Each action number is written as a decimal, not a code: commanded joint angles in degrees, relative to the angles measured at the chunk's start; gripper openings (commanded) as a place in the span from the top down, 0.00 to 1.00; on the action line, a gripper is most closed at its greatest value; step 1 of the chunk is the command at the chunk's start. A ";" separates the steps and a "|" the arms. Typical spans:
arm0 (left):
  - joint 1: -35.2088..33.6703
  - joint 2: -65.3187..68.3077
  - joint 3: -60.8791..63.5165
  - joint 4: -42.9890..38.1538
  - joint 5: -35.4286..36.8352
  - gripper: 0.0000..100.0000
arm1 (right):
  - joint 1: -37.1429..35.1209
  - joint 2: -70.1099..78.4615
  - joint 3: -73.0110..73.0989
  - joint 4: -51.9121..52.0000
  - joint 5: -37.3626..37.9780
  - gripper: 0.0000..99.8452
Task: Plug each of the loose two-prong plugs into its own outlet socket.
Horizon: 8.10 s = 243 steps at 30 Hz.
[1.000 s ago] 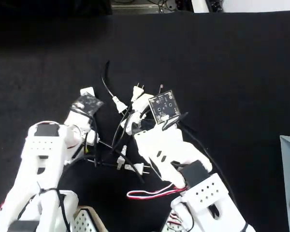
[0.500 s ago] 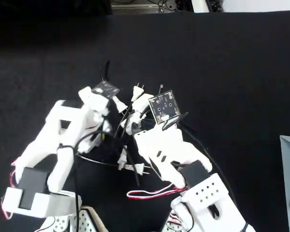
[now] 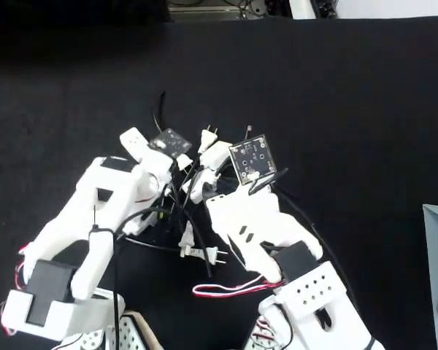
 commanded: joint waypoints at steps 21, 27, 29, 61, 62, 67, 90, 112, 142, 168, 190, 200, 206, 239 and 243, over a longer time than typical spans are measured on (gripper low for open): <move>-28.53 -44.22 6.37 13.10 8.62 0.75 | -8.53 11.65 -9.19 -1.05 2.02 0.99; -34.77 -49.05 11.30 13.10 14.68 0.75 | -13.54 27.82 -19.12 -4.13 2.11 0.99; -35.91 -50.29 12.97 13.10 16.62 0.75 | -14.68 32.66 -20.18 -8.09 2.99 0.99; -36.26 -58.20 28.70 4.31 21.98 0.75 | -20.48 52.88 -23.60 -22.77 8.53 0.99; -36.26 -58.20 28.70 4.31 21.98 0.75 | -20.40 53.76 -23.52 -23.38 8.53 0.99; -36.26 -58.64 29.49 4.31 21.89 0.75 | -18.81 57.80 -24.13 -23.56 11.34 0.99; -36.35 -58.46 29.58 4.31 21.80 0.75 | -18.37 59.30 -22.29 -21.98 11.43 0.99; -36.35 -58.64 31.16 4.04 21.71 0.75 | -17.93 56.75 -29.32 -13.54 14.51 0.99; -36.26 -58.64 32.57 3.78 21.71 0.75 | 21.27 83.74 -70.90 -20.48 -9.93 0.99; -36.26 -58.64 32.75 3.78 21.71 0.75 | 5.54 79.78 -85.14 26.55 2.64 0.82; -36.18 -58.64 32.75 3.78 21.63 0.75 | -3.69 92.44 -74.77 12.57 7.74 0.82; -36.00 -58.64 32.75 3.78 21.63 0.75 | 0.18 94.99 -75.47 10.20 7.82 0.82; -36.00 -58.64 33.27 3.69 21.63 0.75 | 7.30 101.76 -84.44 2.99 7.38 0.82; -35.91 -58.64 33.27 3.69 21.63 0.75 | 6.33 105.27 -97.01 14.24 -6.86 0.82; -35.91 -58.64 33.27 3.69 21.63 0.75 | 4.75 105.27 -99.38 17.93 -8.44 0.82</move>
